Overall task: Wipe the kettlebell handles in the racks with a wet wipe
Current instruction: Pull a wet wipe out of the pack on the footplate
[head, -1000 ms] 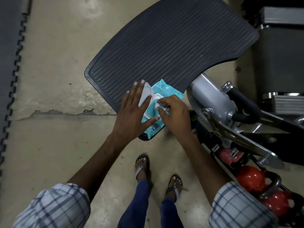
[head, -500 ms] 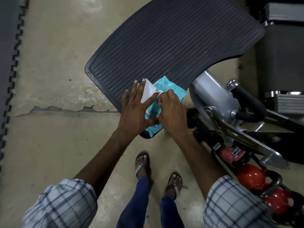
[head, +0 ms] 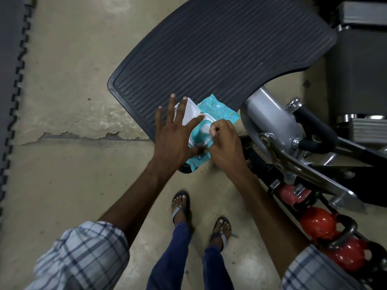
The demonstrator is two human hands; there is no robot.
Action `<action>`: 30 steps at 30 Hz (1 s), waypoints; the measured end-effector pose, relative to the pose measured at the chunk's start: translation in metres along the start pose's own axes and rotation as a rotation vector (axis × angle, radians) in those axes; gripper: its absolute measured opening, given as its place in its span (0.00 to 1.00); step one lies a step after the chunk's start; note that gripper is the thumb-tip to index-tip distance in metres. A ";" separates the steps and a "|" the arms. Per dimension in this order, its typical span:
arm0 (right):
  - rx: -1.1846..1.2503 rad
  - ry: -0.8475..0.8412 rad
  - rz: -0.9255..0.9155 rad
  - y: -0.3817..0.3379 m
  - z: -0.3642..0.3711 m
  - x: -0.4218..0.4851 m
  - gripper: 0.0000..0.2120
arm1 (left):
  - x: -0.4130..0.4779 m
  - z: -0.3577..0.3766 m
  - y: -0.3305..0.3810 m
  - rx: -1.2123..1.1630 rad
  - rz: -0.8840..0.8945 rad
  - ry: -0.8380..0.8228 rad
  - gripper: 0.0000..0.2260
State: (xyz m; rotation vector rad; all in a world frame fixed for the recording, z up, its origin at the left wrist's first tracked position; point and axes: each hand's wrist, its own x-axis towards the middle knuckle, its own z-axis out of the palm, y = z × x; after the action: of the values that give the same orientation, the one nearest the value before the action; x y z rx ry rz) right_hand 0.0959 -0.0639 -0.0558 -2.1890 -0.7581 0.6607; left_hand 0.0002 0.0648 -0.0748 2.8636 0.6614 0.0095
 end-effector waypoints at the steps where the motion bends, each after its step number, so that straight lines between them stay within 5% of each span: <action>1: 0.039 0.021 -0.018 0.000 -0.002 -0.003 0.05 | 0.001 -0.001 0.001 0.009 -0.006 -0.026 0.40; 9: 0.271 0.197 0.006 0.015 -0.017 -0.009 0.08 | 0.002 0.001 0.000 0.036 -0.006 -0.027 0.41; 15: -0.065 0.134 0.046 0.012 -0.002 -0.002 0.30 | 0.001 0.000 0.002 0.031 -0.005 -0.045 0.41; 18: -0.238 0.163 0.039 0.012 0.010 0.003 0.18 | 0.002 0.001 0.001 0.031 0.004 -0.025 0.41; 21: 0.029 0.290 -0.032 0.012 0.009 0.003 0.03 | 0.002 0.000 0.002 0.043 -0.001 -0.008 0.40; 30: 1.239 0.101 0.231 -0.015 -0.053 -0.039 0.13 | 0.002 -0.006 0.006 0.004 -0.020 -0.082 0.42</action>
State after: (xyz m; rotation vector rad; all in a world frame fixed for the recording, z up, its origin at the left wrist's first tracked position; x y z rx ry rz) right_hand 0.0980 -0.1063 -0.0035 -1.1310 0.0425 0.8148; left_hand 0.0043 0.0612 -0.0680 2.8435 0.6740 -0.1113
